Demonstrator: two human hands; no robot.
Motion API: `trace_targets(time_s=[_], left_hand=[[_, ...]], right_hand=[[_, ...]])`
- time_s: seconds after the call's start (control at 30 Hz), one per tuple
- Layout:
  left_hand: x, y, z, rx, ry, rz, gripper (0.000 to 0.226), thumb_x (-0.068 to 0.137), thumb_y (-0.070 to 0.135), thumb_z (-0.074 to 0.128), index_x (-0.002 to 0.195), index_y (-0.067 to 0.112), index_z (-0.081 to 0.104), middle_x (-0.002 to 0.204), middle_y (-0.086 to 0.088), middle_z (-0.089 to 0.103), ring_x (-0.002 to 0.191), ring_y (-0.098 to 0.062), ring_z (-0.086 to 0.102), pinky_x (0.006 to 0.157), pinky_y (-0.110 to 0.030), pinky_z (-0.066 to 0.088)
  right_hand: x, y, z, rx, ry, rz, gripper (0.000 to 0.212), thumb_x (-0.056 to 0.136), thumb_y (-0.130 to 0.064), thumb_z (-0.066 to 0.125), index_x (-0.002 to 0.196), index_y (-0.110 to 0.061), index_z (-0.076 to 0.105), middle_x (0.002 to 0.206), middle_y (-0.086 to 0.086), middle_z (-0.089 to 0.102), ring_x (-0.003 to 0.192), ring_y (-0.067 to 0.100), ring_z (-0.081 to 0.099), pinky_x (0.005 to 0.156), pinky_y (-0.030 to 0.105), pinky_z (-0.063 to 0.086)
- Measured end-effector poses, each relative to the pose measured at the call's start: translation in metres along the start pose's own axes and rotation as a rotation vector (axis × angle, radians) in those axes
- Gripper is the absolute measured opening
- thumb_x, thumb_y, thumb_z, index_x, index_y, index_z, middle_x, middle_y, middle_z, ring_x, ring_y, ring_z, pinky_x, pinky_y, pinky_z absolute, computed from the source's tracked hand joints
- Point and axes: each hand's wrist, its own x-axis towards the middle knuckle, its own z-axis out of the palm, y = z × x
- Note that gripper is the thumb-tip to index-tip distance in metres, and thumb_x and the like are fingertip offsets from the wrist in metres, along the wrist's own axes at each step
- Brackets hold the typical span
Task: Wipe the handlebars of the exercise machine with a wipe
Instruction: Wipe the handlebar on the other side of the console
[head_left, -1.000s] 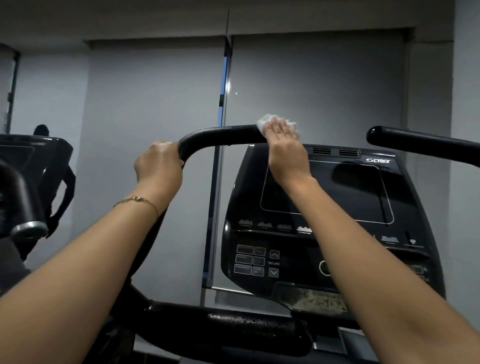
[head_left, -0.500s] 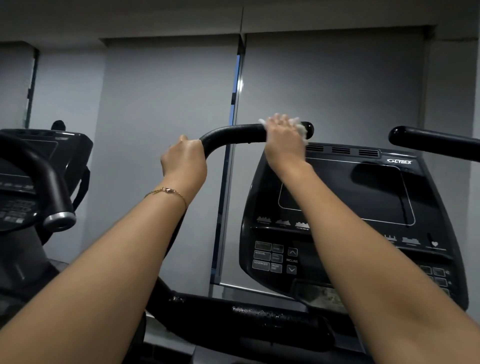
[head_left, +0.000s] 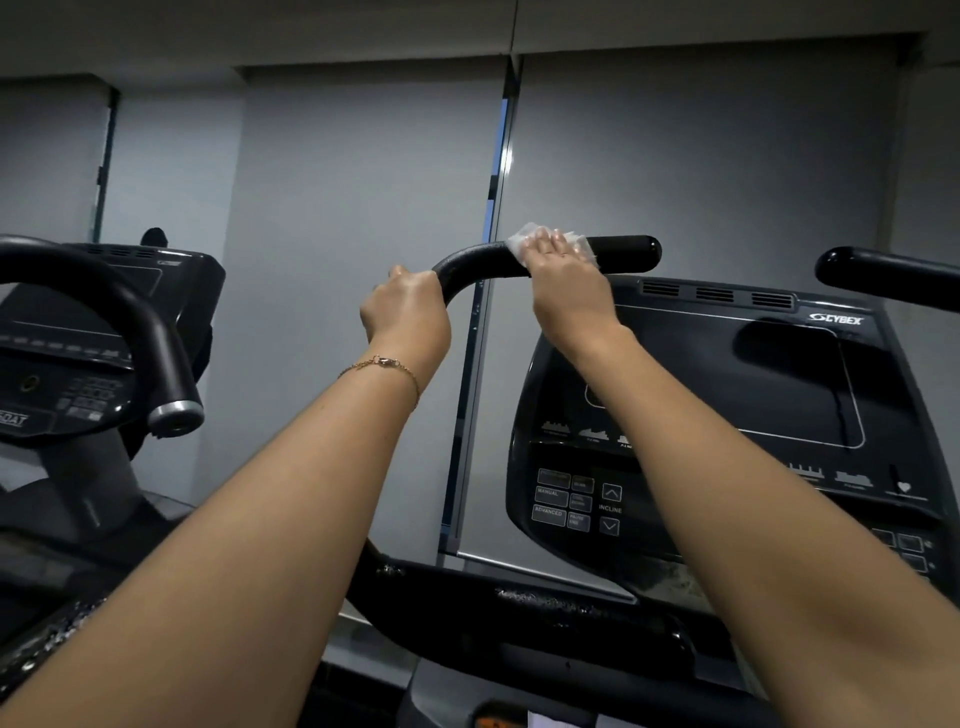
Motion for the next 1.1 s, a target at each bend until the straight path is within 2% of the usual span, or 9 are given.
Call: trace_targets(time_s=[0.1,0.27,0.4,0.63,0.7,0.8,0.9,1.0,1.1], left_hand=[[0.0,0.002,-0.001,0.021,-0.006,0.002,0.033,0.09,0.002,0.05,0.121,0.013,0.053,0.115,-0.011,0.049,0.099,-0.03,0.056,0.064,-0.031,0.038],[0.0,0.004,0.001,0.045,-0.009,-0.005,0.037,0.089,0.0,0.048,0.123,0.012,0.052,0.116,-0.012,0.048,0.1,-0.031,0.056,0.065,-0.032,0.039],[-0.001,0.005,0.002,0.055,-0.008,-0.004,0.037,0.089,-0.001,0.048,0.124,0.01,0.051,0.117,-0.014,0.048,0.102,-0.032,0.056,0.067,-0.033,0.039],[-0.003,0.007,0.001,0.067,-0.005,0.005,0.037,0.088,-0.002,0.046,0.123,0.008,0.051,0.116,-0.015,0.048,0.103,-0.033,0.055,0.068,-0.033,0.038],[-0.004,0.007,0.002,0.078,-0.001,0.009,0.037,0.089,-0.001,0.046,0.124,0.008,0.05,0.116,-0.015,0.048,0.103,-0.033,0.054,0.069,-0.033,0.038],[-0.003,0.008,0.001,0.087,0.004,0.005,0.037,0.089,-0.001,0.045,0.125,0.008,0.049,0.117,-0.015,0.047,0.104,-0.033,0.054,0.068,-0.033,0.037],[-0.003,0.007,0.002,0.093,0.002,0.009,0.037,0.089,0.0,0.046,0.125,0.008,0.049,0.116,-0.015,0.047,0.103,-0.033,0.054,0.067,-0.034,0.037],[-0.003,0.007,0.003,0.098,0.001,0.013,0.037,0.089,0.0,0.047,0.125,0.008,0.049,0.115,-0.014,0.047,0.101,-0.033,0.055,0.066,-0.034,0.038],[-0.003,0.008,0.004,0.103,0.008,0.009,0.04,0.089,-0.001,0.046,0.127,0.008,0.047,0.115,-0.014,0.047,0.101,-0.033,0.055,0.065,-0.034,0.038]], right_hand=[[0.001,0.005,-0.003,-0.012,0.02,0.091,0.053,0.094,0.006,0.023,0.146,-0.005,0.021,0.154,0.013,0.02,0.144,0.025,0.014,0.117,0.035,0.004],[0.001,0.005,0.0,-0.011,0.034,0.01,0.053,0.094,0.005,0.024,0.145,-0.006,0.024,0.153,0.013,0.023,0.143,0.025,0.016,0.117,0.036,0.007],[-0.006,0.023,-0.004,-0.022,0.026,0.096,0.053,0.095,0.005,0.022,0.147,-0.004,0.019,0.155,0.013,0.017,0.144,0.024,0.012,0.117,0.034,0.006],[-0.012,0.047,-0.002,-0.03,0.062,0.026,0.053,0.093,0.005,0.025,0.145,-0.006,0.026,0.153,0.011,0.024,0.143,0.024,0.016,0.118,0.036,0.009],[-0.009,0.051,-0.007,-0.033,0.101,0.1,0.046,0.095,-0.001,0.03,0.139,-0.009,0.038,0.147,0.01,0.037,0.138,0.03,0.025,0.113,0.039,0.02],[0.001,0.046,-0.016,-0.089,0.151,0.099,0.034,0.097,-0.02,0.042,0.128,-0.009,0.053,0.125,0.011,0.048,0.116,0.031,0.039,0.091,0.035,0.036],[-0.004,0.058,-0.016,-0.05,0.149,0.06,0.034,0.097,-0.007,0.039,0.128,-0.006,0.053,0.113,0.015,0.048,0.104,0.031,0.045,0.073,0.026,0.029],[0.003,0.076,-0.023,0.136,0.158,0.241,0.027,0.098,-0.009,0.035,0.11,0.004,0.056,0.095,0.011,0.044,0.092,0.029,0.048,0.07,0.021,0.024],[0.013,0.058,-0.031,0.152,0.09,0.249,0.02,0.097,-0.007,0.037,0.1,0.004,0.054,0.106,0.015,0.045,0.104,0.03,0.048,0.083,0.034,0.037]])
